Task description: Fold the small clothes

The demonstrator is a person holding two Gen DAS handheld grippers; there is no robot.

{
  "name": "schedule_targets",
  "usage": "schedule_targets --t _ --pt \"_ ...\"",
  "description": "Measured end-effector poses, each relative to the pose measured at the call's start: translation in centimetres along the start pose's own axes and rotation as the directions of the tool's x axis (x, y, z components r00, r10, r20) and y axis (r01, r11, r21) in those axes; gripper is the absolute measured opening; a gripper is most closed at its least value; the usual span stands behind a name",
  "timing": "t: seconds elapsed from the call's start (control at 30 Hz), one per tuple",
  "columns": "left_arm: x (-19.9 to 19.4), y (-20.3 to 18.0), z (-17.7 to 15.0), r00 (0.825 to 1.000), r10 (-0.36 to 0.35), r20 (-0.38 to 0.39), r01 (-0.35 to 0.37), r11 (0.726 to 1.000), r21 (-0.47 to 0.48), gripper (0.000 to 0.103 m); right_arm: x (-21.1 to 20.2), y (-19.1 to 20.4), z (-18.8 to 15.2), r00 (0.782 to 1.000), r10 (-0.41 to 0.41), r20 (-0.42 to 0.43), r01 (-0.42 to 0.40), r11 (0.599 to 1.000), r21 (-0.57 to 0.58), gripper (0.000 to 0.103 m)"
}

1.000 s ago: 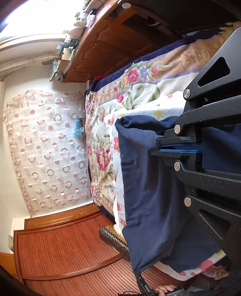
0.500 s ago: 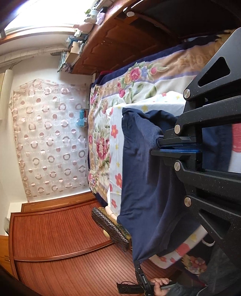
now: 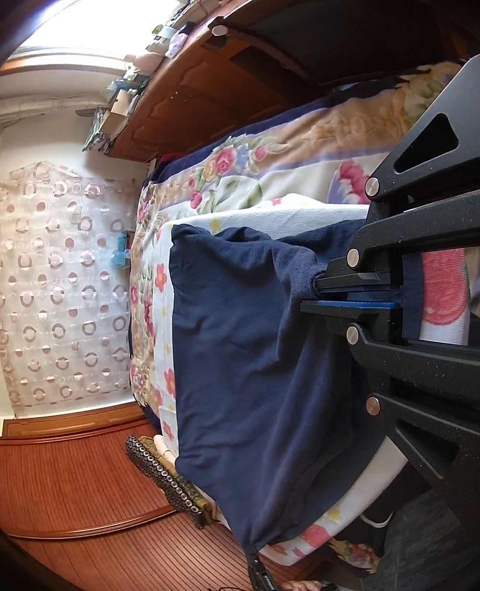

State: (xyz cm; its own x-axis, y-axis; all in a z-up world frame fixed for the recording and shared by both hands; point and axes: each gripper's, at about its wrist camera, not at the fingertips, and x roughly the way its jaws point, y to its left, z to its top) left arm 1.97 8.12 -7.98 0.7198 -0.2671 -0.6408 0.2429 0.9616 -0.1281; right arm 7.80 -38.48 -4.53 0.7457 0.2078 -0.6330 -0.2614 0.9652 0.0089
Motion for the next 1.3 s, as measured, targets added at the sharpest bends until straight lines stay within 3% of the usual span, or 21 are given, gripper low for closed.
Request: schedule_targets --t 0.1,0.27,0.47,0.57,0.73,0.83,1.0,1.17,1.3 --pt "-0.9 -0.6 0.0 1.0 0.007 0.008 -0.007 1.0 0.011 0.006 -0.3 0.8 -0.7 1.0 -0.012 -0.01 0.012 1.0 -0.009 0.002" --pt "1.1 0.4 -0.9 0.998 0.032 -0.057 -0.033 0.999 -0.022 0.006 -0.2 0.5 -0.9 1.0 -0.022 -0.008 0.022 1.0 0.006 0.008" --pt "1.1 1.5 -0.5 0.997 0.059 -0.05 -0.062 0.996 -0.062 0.038 -0.9 1.1 -0.8 0.998 -0.062 0.008 0.062 0.998 -0.03 0.016" --pt "1.5 1.4 -0.3 0.995 0.073 -0.063 -0.076 0.996 -0.048 0.039 -1.0 1.3 -0.8 0.998 -0.067 0.012 0.068 0.997 -0.04 0.026" --pt "2.6 1.3 -0.5 0.992 0.089 -0.088 -0.093 0.995 -0.037 0.039 -1.8 1.6 -0.8 0.997 -0.076 0.028 0.078 0.995 -0.059 0.028" --pt "3.3 1.6 -0.7 0.99 0.091 -0.104 -0.096 0.994 -0.043 0.039 -2.7 1.4 -0.7 0.996 -0.067 0.049 0.07 0.996 -0.055 0.037" --pt "4.5 2.0 -1.5 0.986 0.091 -0.142 -0.1 0.993 -0.058 0.04 -3.0 1.9 -1.0 0.997 -0.038 0.063 0.042 0.997 -0.065 0.038" --pt "4.7 2.1 -1.7 0.985 0.092 -0.144 -0.103 0.993 -0.065 0.041 -1.4 3.2 -1.0 0.998 0.014 0.065 -0.009 0.997 -0.074 0.04" --pt "4.8 2.1 -1.9 0.986 0.091 -0.138 -0.102 0.992 -0.071 0.041 0.7 4.7 -1.3 0.988 0.135 0.076 -0.131 0.99 -0.058 0.041"
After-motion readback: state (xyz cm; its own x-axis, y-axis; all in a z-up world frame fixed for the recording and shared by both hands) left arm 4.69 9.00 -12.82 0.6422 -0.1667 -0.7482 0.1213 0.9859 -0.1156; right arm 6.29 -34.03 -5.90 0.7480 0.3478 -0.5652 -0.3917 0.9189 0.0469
